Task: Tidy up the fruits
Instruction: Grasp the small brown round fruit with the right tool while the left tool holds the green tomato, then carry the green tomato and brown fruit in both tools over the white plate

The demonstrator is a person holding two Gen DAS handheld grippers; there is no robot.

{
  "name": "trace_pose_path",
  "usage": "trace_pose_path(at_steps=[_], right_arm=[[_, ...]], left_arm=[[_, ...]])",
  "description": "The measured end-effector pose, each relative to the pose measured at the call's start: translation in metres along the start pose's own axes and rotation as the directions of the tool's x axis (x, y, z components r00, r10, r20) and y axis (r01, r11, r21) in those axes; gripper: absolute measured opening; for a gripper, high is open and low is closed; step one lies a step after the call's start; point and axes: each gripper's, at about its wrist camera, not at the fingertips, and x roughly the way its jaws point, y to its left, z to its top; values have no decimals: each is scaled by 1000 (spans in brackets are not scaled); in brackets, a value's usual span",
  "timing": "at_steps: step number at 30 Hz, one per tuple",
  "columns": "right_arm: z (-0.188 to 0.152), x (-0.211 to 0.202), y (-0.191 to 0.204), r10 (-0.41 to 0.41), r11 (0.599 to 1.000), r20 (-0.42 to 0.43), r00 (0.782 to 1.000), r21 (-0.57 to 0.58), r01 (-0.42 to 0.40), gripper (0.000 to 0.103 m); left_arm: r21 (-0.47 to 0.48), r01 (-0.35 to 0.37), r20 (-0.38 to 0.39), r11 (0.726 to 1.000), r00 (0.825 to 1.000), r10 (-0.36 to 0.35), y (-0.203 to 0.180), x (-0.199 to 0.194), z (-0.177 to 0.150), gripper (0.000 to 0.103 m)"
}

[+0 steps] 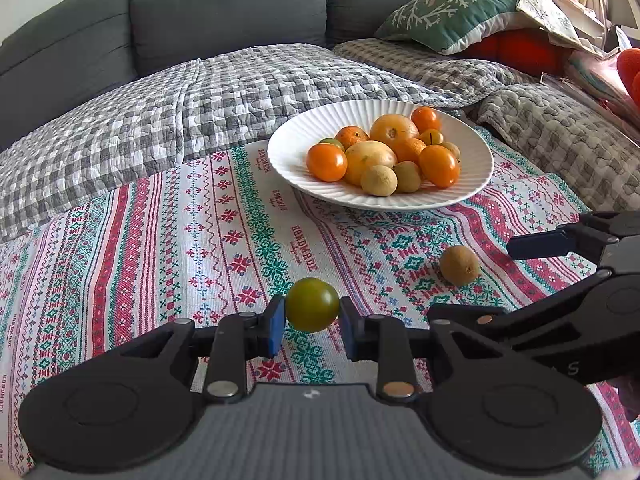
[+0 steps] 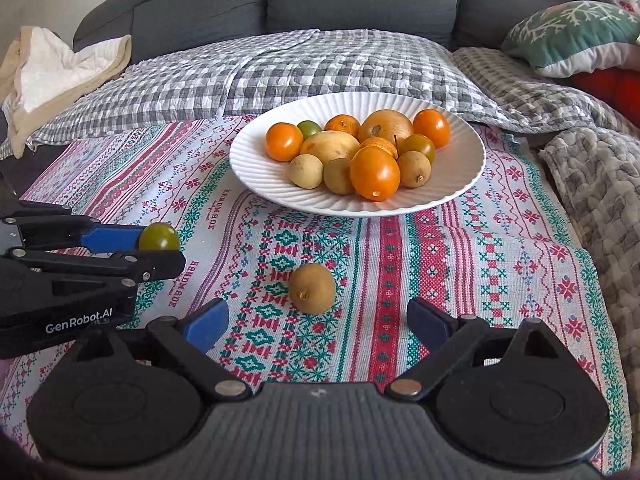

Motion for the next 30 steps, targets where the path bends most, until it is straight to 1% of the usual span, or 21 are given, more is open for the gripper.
trace_pose_path(at_steps=[2, 8, 9, 12, 13, 14, 16, 19, 21, 30], right_arm=[[0, 1, 3, 0, 1000, -1, 1000, -4, 0, 88], [0, 2, 7, -2, 999, 0, 1000, -32, 2, 68], [0, 2, 8, -5, 999, 0, 1000, -34, 5, 63], [1, 2, 7, -12, 999, 3, 1000, -36, 12, 53], [1, 2, 6, -15, 999, 3, 1000, -33, 15, 48], [2, 1, 5, -16, 999, 4, 1000, -32, 16, 46], [2, 1, 3, -16, 999, 2, 1000, -31, 16, 36], [3, 0, 1, -11, 1000, -2, 1000, -28, 11, 25], [3, -2, -1, 2, 1000, 0, 1000, -24, -2, 22], [3, -8, -8, 17, 1000, 2, 1000, 0, -17, 22]], left_arm=[[-1, 0, -1, 1000, 1000, 0, 2, -1, -1, 19], [-9, -4, -3, 1000, 1000, 4, 5, -3, -2, 19], [-10, -4, -3, 1000, 1000, 4, 5, -4, -2, 19], [-9, -7, -3, 1000, 1000, 7, 3, -6, -2, 19], [-8, -7, -3, 1000, 1000, 7, 3, -6, -2, 19], [-8, -6, -3, 1000, 1000, 6, 2, -6, -2, 19], [-7, -6, -2, 1000, 1000, 6, 1, -6, -2, 19], [-8, -6, -2, 1000, 1000, 6, 1, -6, -1, 19], [-6, -6, -2, 1000, 1000, 6, 0, -6, -1, 19], [-1, 9, 3, 1000, 1000, -9, -4, -8, 1, 19]])
